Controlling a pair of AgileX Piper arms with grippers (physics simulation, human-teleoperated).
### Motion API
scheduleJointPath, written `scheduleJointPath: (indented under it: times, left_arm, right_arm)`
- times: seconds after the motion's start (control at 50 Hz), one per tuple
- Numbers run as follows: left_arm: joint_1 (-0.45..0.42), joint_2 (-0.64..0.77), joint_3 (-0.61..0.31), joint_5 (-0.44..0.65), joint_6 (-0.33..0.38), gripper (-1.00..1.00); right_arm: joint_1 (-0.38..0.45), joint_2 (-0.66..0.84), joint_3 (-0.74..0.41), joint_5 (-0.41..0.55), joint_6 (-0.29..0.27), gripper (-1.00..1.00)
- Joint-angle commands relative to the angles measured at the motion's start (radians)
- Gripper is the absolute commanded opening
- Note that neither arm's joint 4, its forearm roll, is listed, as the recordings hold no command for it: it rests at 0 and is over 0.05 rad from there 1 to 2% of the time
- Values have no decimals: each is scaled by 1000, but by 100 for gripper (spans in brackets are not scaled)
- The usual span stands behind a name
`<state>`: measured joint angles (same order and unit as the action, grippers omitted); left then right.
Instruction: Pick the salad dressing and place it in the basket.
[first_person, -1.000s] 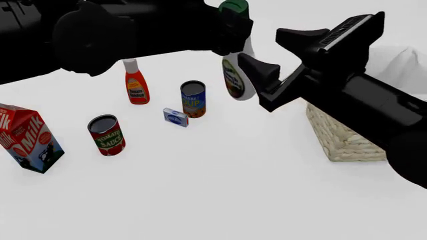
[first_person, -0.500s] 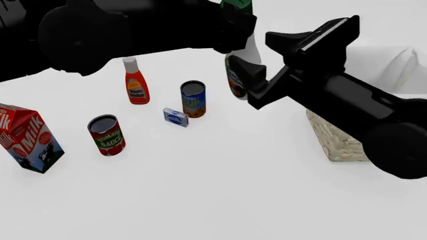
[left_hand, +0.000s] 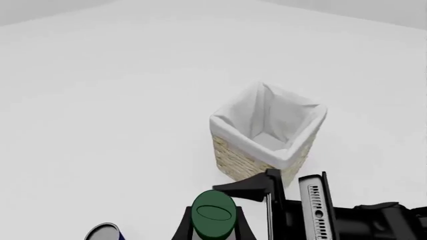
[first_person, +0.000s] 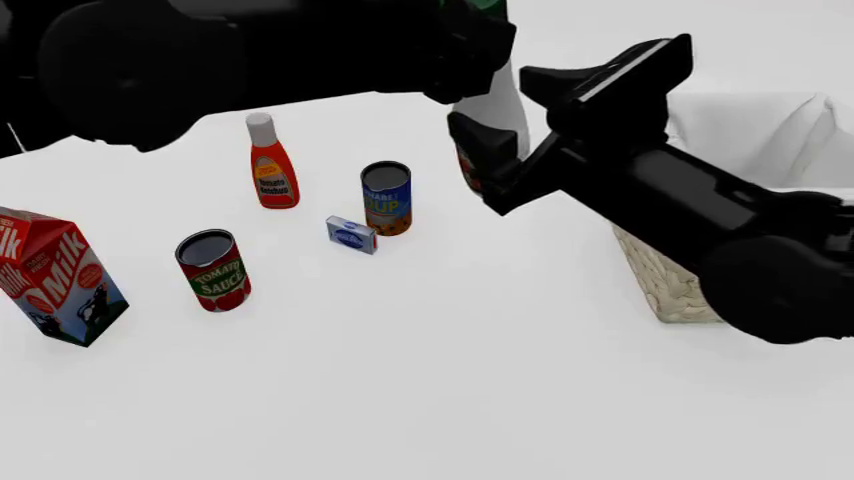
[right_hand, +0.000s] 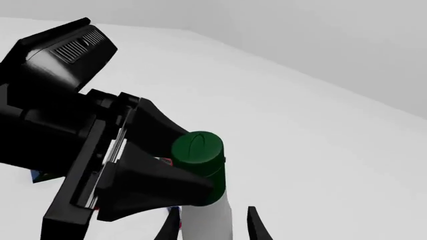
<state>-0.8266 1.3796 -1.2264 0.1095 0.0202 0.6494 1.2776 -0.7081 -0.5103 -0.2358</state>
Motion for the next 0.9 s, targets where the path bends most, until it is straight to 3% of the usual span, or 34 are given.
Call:
scheduleJointPath:
  times: [0.02,0.22,0.24,0.7,0.72,0.74,0.76,0.8,0.9]
  left_arm:
    - [-5,-14,-7,2,15,-100]
    - [-8,-15,-6,2,17,-100]
    - [-8,-15,-6,2,17,-100]
    - [-9,-8,-5,-1,20,-100]
    - [-8,-9,-7,0,12,-100]
    - [4,-7,-23,15,2,100]
    - [-4,-8,-20,14,8,100]
    - [-3,-10,-15,11,12,100]
    - [-10,-25,-17,13,1,100]
  right_arm:
    - [2,21,-8,-6,-1,100]
    - [14,25,-8,-9,3,100]
    - [10,25,-8,-11,1,-100]
    - [19,13,2,-14,-2,-100]
    - [21,8,3,-15,18,-100]
    - [8,31,-5,-10,13,-100]
    - [21,22,14,-34,-12,-100]
    - [17,25,3,-21,19,-100]
    - [21,23,4,-23,11,-100]
